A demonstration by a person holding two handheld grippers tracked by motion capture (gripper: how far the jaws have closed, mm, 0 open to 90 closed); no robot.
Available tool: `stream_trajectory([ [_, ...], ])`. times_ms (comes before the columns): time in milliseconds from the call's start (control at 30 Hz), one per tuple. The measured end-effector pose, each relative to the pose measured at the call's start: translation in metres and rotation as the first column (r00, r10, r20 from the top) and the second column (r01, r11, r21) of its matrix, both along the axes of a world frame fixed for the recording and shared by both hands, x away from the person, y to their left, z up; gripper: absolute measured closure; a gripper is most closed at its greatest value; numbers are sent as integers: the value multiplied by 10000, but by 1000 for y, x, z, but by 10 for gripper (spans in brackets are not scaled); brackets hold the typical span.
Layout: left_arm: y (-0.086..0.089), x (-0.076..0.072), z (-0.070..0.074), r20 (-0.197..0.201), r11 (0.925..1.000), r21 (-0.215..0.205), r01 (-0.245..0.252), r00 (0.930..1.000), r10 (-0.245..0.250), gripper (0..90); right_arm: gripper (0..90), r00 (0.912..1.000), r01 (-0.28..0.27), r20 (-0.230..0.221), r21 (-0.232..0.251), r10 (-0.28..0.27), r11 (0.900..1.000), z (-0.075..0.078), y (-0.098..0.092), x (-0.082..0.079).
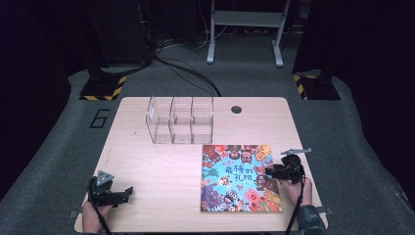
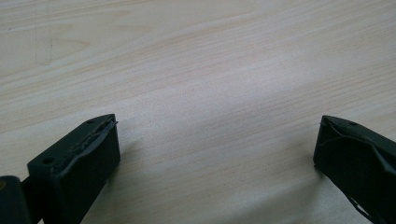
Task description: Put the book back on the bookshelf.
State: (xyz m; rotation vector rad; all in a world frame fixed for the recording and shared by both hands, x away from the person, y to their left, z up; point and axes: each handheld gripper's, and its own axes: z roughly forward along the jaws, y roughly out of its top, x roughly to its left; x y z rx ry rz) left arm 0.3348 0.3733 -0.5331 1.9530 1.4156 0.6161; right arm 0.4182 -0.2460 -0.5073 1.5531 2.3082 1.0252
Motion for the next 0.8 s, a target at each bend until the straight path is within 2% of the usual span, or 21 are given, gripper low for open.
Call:
stream_trajectory([
  [267,0,0,0,-3,10000,2,-2,10000,2,3,500,9995,-321,82,132,320,9994,-2,11,-5],
  [367,0,0,0,-3,10000,-1,-2,10000,2,3,503,9998,-163,71,180,161,9997,-2,16,-8],
  [433,0,0,0,31,10000,17,9,10000,-9,3,505,10000,25,-89,229,-23,9997,-1,22,-11],
  [533,1,1,1,-66,10000,35,62,10000,-62,3,506,10000,53,-61,211,-51,9998,-1,29,-13],
  [600,0,1,0,17,10000,7,29,10000,-29,3,508,9998,103,-155,239,-99,9997,-1,34,-15],
  [767,-2,1,0,38,9998,-22,-193,9998,193,2,510,9999,32,-145,213,-29,9998,-1,45,-15],
  [800,-3,1,1,-100,9995,22,-314,9995,314,3,512,9999,-15,-125,194,17,9998,-1,46,-15],
])
